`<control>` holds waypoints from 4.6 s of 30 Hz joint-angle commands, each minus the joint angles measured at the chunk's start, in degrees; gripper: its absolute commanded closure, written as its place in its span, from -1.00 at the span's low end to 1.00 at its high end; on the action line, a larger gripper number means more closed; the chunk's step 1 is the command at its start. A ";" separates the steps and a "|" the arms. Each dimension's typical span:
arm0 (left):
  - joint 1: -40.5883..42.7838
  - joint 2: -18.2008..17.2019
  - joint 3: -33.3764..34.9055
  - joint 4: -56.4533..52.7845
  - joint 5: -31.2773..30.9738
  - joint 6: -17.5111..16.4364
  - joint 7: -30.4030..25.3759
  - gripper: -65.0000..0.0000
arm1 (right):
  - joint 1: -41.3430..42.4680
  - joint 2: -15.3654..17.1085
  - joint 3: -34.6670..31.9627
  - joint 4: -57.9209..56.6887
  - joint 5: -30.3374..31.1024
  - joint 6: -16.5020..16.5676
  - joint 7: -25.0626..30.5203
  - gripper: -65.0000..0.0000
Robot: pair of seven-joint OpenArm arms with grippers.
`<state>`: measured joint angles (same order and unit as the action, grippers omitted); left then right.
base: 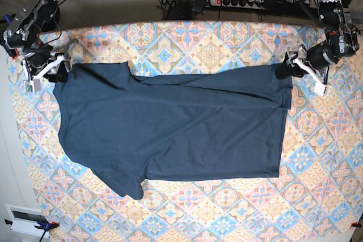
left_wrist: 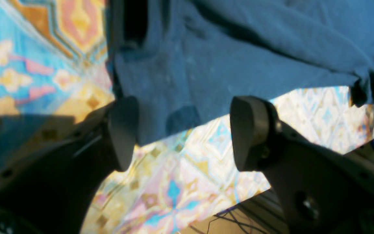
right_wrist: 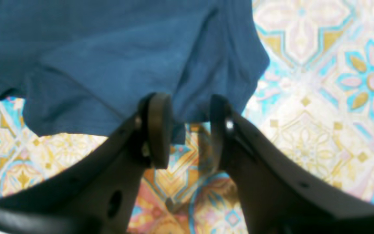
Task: Layout the t-shirt on the table in an organized manner, then fold the t-shirt properly
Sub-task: 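Lift the shirt edge with both grippers and shift it toward the robot, then lower the shirt and pull it with both grippers to square it, then hold the shirt edge with both grippers while adjusting the right gripper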
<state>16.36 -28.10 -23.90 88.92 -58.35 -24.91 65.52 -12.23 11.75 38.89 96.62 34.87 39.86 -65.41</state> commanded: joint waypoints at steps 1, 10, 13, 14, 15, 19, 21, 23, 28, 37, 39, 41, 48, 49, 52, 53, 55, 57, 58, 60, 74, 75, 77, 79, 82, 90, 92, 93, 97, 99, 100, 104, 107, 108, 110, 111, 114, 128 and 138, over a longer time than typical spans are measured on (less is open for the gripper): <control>-0.23 0.19 -0.50 0.79 -0.86 -0.11 -0.77 -0.30 | -0.21 1.04 0.27 0.92 0.78 0.14 0.57 0.40; -2.43 7.57 -0.50 0.44 10.48 -0.02 -0.77 -0.30 | -0.21 0.78 0.27 1.54 0.78 0.14 0.40 0.40; -3.48 9.50 -0.50 0.35 13.38 -0.02 -0.77 -0.30 | -0.21 0.78 0.27 1.54 0.78 0.14 0.40 0.40; -3.57 9.94 -0.50 -0.27 14.17 -0.02 -0.77 -0.30 | -0.21 0.78 0.27 1.54 0.78 0.14 0.40 0.40; -3.92 10.03 -0.50 -1.14 14.61 -0.02 -0.77 -0.30 | -0.21 0.78 0.27 1.54 0.78 0.14 0.40 0.40; -8.14 10.29 -0.50 -8.35 15.23 -0.02 -0.77 -0.29 | -0.21 0.78 0.27 1.54 0.86 0.14 0.40 0.40; -9.81 10.21 -0.50 -11.61 14.96 -0.02 -0.77 -0.11 | -0.21 0.78 0.27 1.54 0.86 0.14 0.40 0.40; -10.25 10.12 -0.50 -11.96 14.96 -0.11 -0.77 0.31 | -0.21 0.78 0.27 1.54 0.86 0.14 0.40 0.40; -10.07 8.01 -0.50 -11.96 14.70 -0.11 -0.42 1.00 | -2.14 0.78 0.36 1.62 0.95 0.14 0.40 0.40; -5.77 -1.75 -0.41 -11.87 8.02 -0.11 -0.59 1.00 | -8.65 0.78 -2.98 4.44 1.04 0.14 -0.22 0.39; -4.98 -3.51 -0.41 -11.87 6.79 -0.11 -0.59 1.00 | -9.18 0.78 -5.44 5.14 1.04 0.14 -0.66 0.39; -4.36 -4.47 -0.41 -11.87 6.08 -0.11 -0.59 1.00 | -9.18 0.78 -7.82 5.14 1.04 0.14 -1.27 0.40; -3.13 -5.53 -0.41 -11.87 6.08 -0.11 -0.59 1.00 | -9.27 -0.19 -14.76 5.14 1.04 0.14 -1.01 0.39; -2.95 -5.71 -0.41 -11.87 6.00 -0.11 -0.59 1.00 | -9.27 -0.89 -14.85 5.14 1.04 0.14 -1.01 0.39; -2.87 -5.53 -0.41 -11.87 6.00 -0.11 -0.59 1.00 | -9.09 -2.03 -15.29 5.05 1.04 0.14 -0.92 0.39; -2.87 -5.44 -0.41 -11.87 6.00 -0.11 -0.59 1.00 | -9.00 -2.12 -15.29 4.88 1.04 0.14 -0.92 0.39; -2.87 -5.00 -0.41 -11.87 6.00 -0.19 -0.59 1.00 | -8.91 -2.56 -15.38 4.70 0.95 0.14 -0.83 0.39; -3.04 -4.83 -0.41 -11.87 6.00 -0.19 -0.59 1.00 | -8.91 -2.91 -15.38 4.70 0.86 0.14 -0.83 0.39; -3.04 -4.74 -0.41 -11.87 6.00 -0.19 -0.59 1.00 | -8.91 -2.91 -15.38 4.70 0.86 0.14 -0.83 0.39; -3.04 -4.74 -0.41 -11.87 6.00 -0.19 -0.59 1.00 | -8.91 -2.91 -15.38 4.70 0.86 0.14 -0.83 0.40; -3.13 -4.74 -0.41 -11.87 6.00 -0.19 -0.68 1.00 | -8.83 -3.09 -19.42 4.79 0.86 0.14 -0.83 1.00; -3.13 -4.74 -0.41 -11.87 6.00 -0.19 -0.68 1.00 | -8.83 -3.09 -19.42 4.96 0.95 0.14 -0.83 0.98; -3.13 -4.74 -0.41 -11.87 6.00 -0.19 -0.68 1.00 | -9.09 -3.09 -19.42 5.23 1.04 0.14 -0.83 0.98; -3.13 -4.74 -0.41 -11.87 6.00 -0.19 -0.68 1.00 | -8.91 -3.09 -19.16 6.81 1.04 0.14 -0.83 0.98; -3.13 -4.74 -0.41 -11.87 6.00 -0.19 -0.77 1.00 | -8.91 -3.09 -18.98 10.94 1.04 0.14 -0.83 0.98; -3.13 -4.65 -0.41 -11.87 6.00 -0.19 -0.77 1.00 | -1.97 -3.26 -19.51 12.88 1.04 0.14 -1.27 0.98; -3.13 -4.65 -0.41 -11.87 6.00 -0.19 -0.77 1.00 | 0.32 -3.26 -19.42 12.88 1.13 0.14 -1.27 0.98; -3.04 -4.65 -0.41 -11.87 6.00 -0.19 -0.77 1.00 | 1.37 -3.26 -19.33 12.88 1.13 0.14 -1.27 0.98; -2.87 -4.65 -0.41 -11.87 6.00 -0.19 -0.77 1.00 | 7.35 -3.26 -19.07 12.79 1.04 0.14 -1.27 0.98; -2.87 -4.65 -0.41 -11.87 6.00 -0.19 -0.77 1.00 | 9.72 -3.26 -19.25 12.26 0.95 0.14 -1.36 0.98; -2.87 -4.65 -0.41 -11.87 6.00 -0.19 -0.77 1.00 | 9.46 -3.26 -19.07 11.65 0.95 0.14 -1.36 0.98; -2.87 -4.65 -0.41 -11.87 6.00 -0.19 -0.77 1.00 | 6.21 -2.91 -18.98 10.94 0.95 0.14 -1.89 0.98; -2.87 -4.65 -0.41 -11.87 6.00 -0.19 -0.77 1.00 | 2.87 -2.91 -18.98 11.03 0.95 0.14 -2.33 0.98; -2.87 -4.65 -0.41 -11.87 6.00 -0.19 -0.77 1.00 | 2.08 -2.91 -18.89 10.85 0.86 0.14 -2.24 0.98; -2.87 -4.65 -0.41 -11.87 6.00 -0.19 -0.77 1.00 | 0.84 -2.83 -18.19 10.41 0.60 0.14 -2.15 0.97; -2.87 -4.65 -0.41 -11.87 6.00 -0.19 -0.77 1.00 | 0.32 -3.00 -17.40 9.89 0.07 0.14 -2.15 0.97; -2.87 -4.65 -0.41 -11.87 6.00 -0.19 -0.77 1.00 | -0.47 -3.09 -15.20 9.71 -2.04 0.14 -2.59 0.96; -2.78 -4.65 -0.32 -11.87 6.00 -0.19 -0.77 1.00 | -9.09 -2.91 -8.08 11.65 -3.27 0.14 -2.68 -0.01; -0.58 -5.09 -0.41 -8.18 5.91 -0.28 -0.68 1.00 | -8.83 -2.91 -7.82 8.92 -3.18 0.14 -2.59 -0.20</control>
<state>15.81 -31.64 -23.97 79.79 -51.81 -25.08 64.73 -21.10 8.08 30.70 104.88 31.20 39.86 -68.58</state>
